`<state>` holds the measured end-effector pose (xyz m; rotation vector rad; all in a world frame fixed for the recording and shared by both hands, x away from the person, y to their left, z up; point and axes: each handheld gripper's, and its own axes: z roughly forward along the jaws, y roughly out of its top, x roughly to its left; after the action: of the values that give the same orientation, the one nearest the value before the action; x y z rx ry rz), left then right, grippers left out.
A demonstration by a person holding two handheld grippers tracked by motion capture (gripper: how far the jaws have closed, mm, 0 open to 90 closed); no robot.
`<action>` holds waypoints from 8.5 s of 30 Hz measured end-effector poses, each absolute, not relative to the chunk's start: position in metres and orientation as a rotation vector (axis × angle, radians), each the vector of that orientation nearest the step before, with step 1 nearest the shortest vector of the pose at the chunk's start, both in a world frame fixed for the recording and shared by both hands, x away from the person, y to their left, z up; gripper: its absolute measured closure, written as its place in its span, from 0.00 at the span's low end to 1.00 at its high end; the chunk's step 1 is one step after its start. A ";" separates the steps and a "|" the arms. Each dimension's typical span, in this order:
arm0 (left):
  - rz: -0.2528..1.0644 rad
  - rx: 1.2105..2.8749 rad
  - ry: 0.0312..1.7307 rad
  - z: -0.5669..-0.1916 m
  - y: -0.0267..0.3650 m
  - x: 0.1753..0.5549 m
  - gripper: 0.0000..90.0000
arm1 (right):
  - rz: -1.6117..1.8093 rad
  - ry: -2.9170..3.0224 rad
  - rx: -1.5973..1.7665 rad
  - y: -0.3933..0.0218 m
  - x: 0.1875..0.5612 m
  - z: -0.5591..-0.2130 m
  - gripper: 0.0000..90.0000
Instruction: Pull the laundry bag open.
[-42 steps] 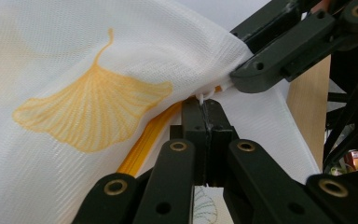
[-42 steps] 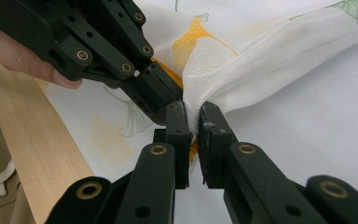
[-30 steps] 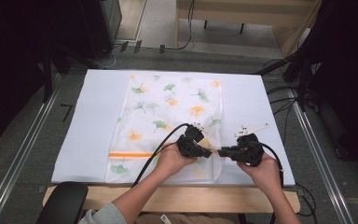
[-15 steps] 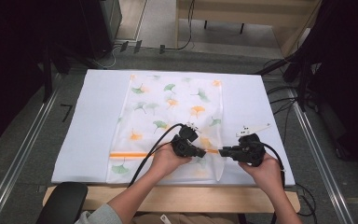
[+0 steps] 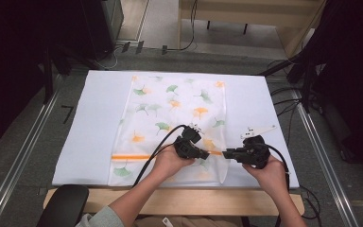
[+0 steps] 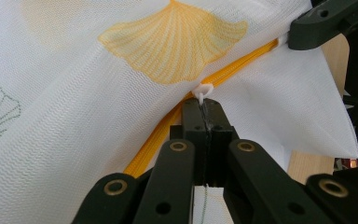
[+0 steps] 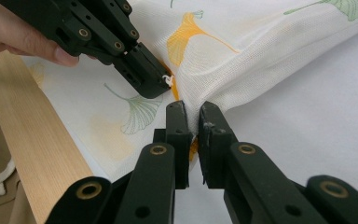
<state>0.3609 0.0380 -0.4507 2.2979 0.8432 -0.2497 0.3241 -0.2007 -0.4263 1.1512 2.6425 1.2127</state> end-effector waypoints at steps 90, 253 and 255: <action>-0.283 2.347 0.891 -0.450 0.093 0.367 1.00 | 1.182 2.637 1.166 -0.209 0.322 -0.428 0.95; -0.190 2.227 1.183 -0.429 0.225 0.344 1.00 | 1.107 2.672 1.209 -0.211 0.325 -0.434 0.95; -0.196 2.229 1.187 -0.430 0.225 0.345 1.00 | 1.108 2.674 1.209 -0.211 0.325 -0.434 0.95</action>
<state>0.3445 0.2249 -0.4303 2.2292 1.1865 -0.1956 0.3246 -0.2114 -0.4341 1.2088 2.6740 1.1077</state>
